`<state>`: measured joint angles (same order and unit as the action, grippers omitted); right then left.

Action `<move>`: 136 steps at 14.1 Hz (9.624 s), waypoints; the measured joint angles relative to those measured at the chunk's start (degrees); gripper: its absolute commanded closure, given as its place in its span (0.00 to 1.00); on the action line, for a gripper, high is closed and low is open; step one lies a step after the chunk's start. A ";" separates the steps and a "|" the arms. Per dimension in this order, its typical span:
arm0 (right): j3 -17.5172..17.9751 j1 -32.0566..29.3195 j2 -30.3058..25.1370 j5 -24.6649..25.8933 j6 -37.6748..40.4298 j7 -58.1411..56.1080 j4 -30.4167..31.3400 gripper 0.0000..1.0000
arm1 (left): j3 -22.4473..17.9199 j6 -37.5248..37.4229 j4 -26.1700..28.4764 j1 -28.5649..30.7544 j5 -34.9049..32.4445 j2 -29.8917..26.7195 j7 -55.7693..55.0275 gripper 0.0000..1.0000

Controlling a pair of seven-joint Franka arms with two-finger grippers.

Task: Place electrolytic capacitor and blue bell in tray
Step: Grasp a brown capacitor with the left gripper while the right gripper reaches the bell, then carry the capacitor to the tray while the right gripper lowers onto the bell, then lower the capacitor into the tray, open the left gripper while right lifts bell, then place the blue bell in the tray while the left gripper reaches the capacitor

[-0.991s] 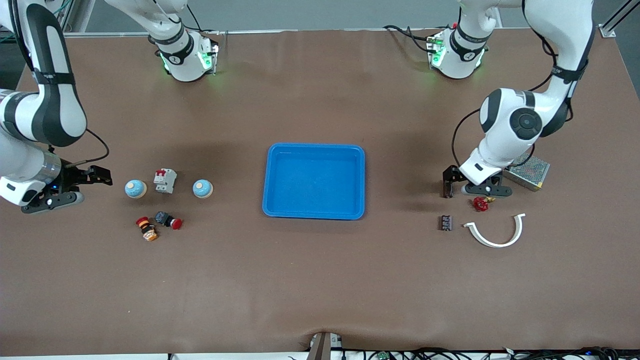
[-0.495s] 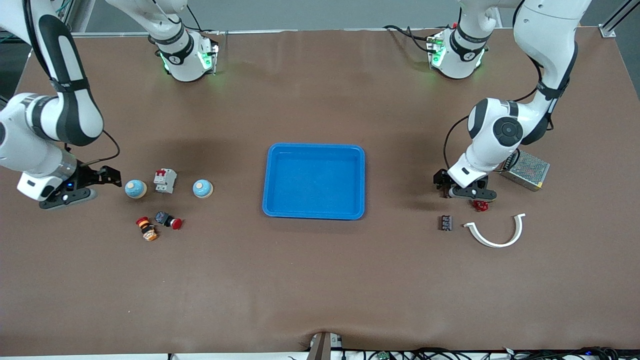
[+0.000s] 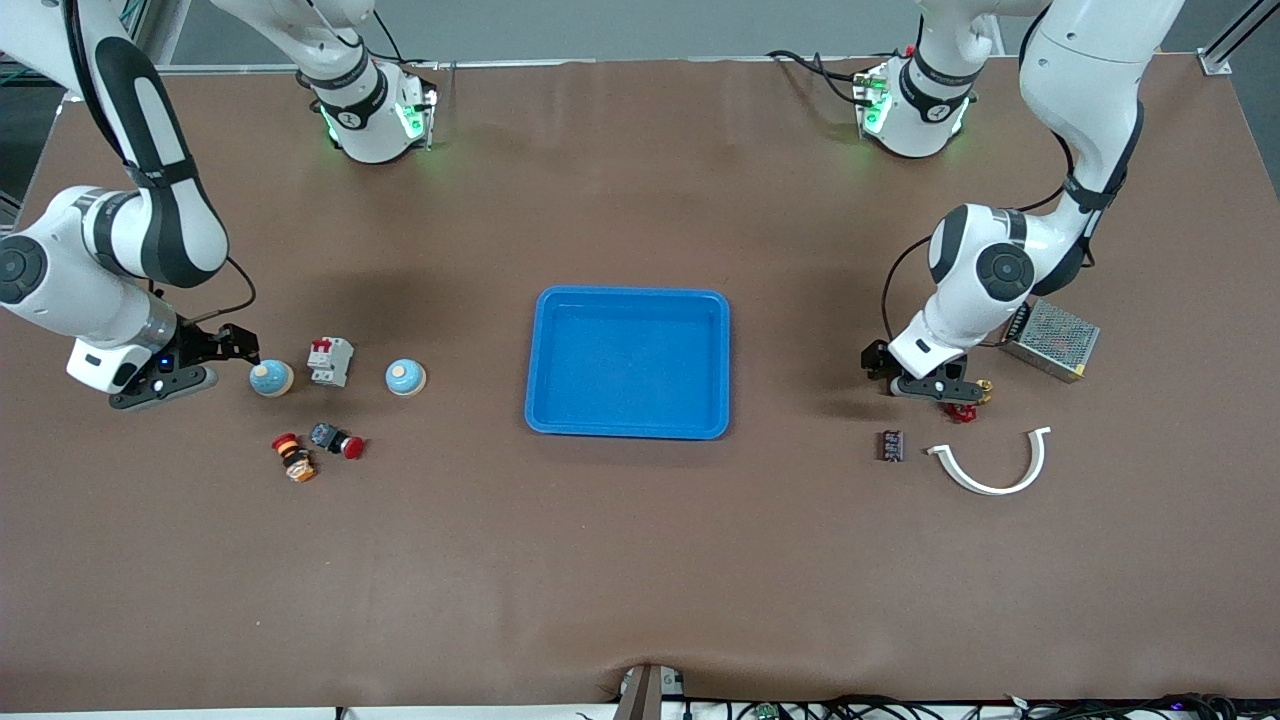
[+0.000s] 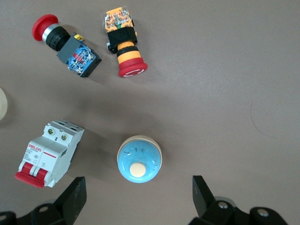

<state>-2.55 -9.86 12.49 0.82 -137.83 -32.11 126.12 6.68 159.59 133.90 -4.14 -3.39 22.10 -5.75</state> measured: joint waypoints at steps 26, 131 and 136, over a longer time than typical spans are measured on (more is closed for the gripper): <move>-0.15 -0.65 8.92 0.00 -12.16 -7.02 4.18 0.00 | 8.11 -22.29 -10.77 -3.99 -2.97 -5.96 -66.05 1.00; 1.09 53.68 15.22 -5.25 -2.84 71.60 -13.25 0.00 | 11.59 -33.73 -39.75 -4.64 -12.18 12.21 -69.18 0.00; -0.16 44.38 0.61 -3.59 17.49 56.06 -14.52 0.00 | 11.29 -33.73 -40.06 -2.41 -12.18 12.57 -59.35 0.00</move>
<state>-2.71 34.52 13.10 -2.77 -120.33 23.95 111.59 17.97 125.86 93.84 -6.56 -15.57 34.67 -65.11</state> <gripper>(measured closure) 0.000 0.000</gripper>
